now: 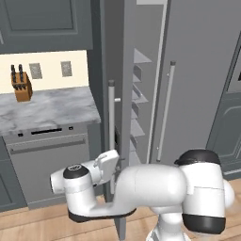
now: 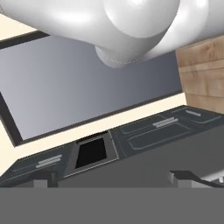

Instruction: The ice cube tray has been filled with water. Take the tray and place it in the freezer to make ice. Close the freezer door after placing the tray.

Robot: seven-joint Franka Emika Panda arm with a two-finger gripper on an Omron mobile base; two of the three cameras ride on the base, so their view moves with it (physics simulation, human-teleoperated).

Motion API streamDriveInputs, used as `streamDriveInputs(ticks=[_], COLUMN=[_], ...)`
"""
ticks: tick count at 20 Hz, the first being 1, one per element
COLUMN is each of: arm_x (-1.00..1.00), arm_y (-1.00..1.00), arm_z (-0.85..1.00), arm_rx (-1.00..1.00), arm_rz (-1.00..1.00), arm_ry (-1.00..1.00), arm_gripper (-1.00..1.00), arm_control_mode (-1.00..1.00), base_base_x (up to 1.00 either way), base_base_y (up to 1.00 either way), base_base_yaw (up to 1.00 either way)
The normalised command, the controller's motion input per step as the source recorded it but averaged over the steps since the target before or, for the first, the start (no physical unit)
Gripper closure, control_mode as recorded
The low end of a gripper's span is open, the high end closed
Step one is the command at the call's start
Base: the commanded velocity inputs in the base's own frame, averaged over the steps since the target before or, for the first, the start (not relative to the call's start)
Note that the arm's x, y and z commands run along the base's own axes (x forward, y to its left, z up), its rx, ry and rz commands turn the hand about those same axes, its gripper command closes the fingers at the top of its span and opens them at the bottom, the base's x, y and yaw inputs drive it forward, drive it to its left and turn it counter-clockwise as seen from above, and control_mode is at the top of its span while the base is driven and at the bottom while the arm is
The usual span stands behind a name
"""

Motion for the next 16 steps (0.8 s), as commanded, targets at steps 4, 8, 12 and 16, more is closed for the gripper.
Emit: streamDriveInputs(ticks=[4,8,12,16], arm_x=[0.0,0.07,0.16,0.32], arm_y=[0.0,0.0,0.0,0.0], arm_z=[-0.28,-0.06,0.0,0.0], arm_rx=[0.0,0.0,0.0,0.0], arm_rz=[0.0,0.0,0.0,0.0], arm_ry=[0.0,0.02,0.04,0.03], arm_gripper=[-1.0,-1.0,-1.0,-1.0], arm_control_mode=[-1.0,-1.0,-1.0,-1.0], base_base_x=[0.0,0.0,0.0,0.0], base_base_y=[0.0,0.0,0.0,0.0], base_base_yaw=[0.0,0.0,0.0,0.0])
